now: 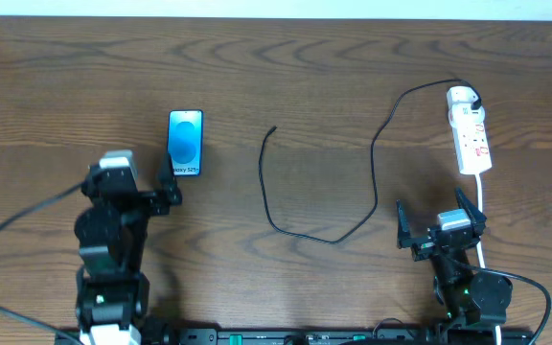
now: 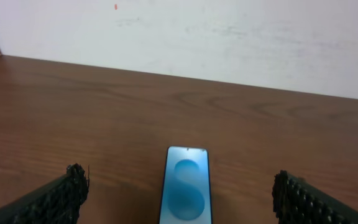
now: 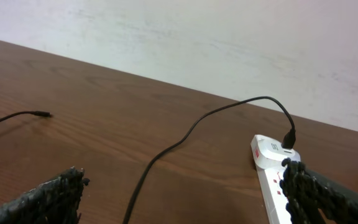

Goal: Plug charger to phone and switch on socket
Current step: 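Reach the left gripper forward over the blue phone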

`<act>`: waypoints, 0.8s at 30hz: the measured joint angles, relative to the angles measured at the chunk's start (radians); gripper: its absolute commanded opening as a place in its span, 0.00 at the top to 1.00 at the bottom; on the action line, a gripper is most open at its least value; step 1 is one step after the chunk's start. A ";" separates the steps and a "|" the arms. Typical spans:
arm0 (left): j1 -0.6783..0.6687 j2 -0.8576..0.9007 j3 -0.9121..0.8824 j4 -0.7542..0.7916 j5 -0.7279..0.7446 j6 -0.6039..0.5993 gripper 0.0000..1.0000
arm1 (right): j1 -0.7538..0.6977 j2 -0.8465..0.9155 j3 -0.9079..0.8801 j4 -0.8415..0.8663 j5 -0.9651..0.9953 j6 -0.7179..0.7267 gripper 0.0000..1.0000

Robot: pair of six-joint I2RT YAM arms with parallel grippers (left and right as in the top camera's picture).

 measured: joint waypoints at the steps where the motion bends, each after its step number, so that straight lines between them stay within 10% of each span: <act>1: 0.000 0.027 0.024 -0.002 0.006 0.000 0.04 | 0.000 0.000 0.000 0.000 0.000 0.000 0.01; 24: 0.000 0.574 0.681 -0.507 0.155 0.000 0.04 | 0.000 0.000 0.000 0.000 0.000 0.000 0.01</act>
